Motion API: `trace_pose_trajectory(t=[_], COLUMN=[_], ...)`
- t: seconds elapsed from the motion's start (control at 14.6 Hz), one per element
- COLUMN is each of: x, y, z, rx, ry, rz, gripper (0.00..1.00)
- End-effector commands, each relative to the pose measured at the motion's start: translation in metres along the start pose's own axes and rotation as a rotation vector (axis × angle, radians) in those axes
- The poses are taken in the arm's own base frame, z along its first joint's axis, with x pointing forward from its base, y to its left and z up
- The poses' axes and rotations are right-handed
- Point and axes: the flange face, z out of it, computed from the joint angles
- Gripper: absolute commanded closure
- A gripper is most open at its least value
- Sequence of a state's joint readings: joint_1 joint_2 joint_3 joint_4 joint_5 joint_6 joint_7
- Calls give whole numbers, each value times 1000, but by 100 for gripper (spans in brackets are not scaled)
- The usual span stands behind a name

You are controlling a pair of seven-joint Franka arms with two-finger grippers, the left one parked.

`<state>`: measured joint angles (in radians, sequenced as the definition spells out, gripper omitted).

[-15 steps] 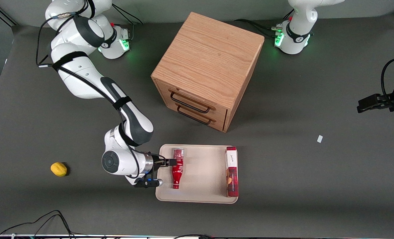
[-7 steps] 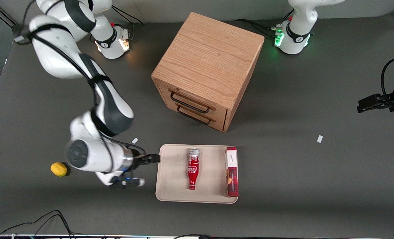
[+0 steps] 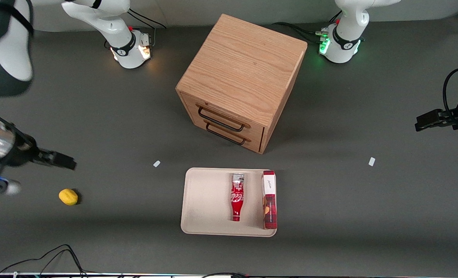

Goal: Place coke bottle on tray

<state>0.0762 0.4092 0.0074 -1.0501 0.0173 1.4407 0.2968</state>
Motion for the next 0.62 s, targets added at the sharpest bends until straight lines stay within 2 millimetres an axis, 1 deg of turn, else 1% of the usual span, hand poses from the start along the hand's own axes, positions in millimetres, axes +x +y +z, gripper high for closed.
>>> trace_pose_trajectory(t=[0.0, 0.21, 0.34, 0.48, 0.55], x=[-54, -82, -94, -102, -102], y=[8, 18, 28, 39, 38], z=[-4, -9, -6, 0, 1], rx=[-7, 4, 36, 60, 59], ry=[-51, -59, -69, -63, -65], rz=[3, 16, 33, 52, 50], gripper=[0, 0, 0, 0, 0])
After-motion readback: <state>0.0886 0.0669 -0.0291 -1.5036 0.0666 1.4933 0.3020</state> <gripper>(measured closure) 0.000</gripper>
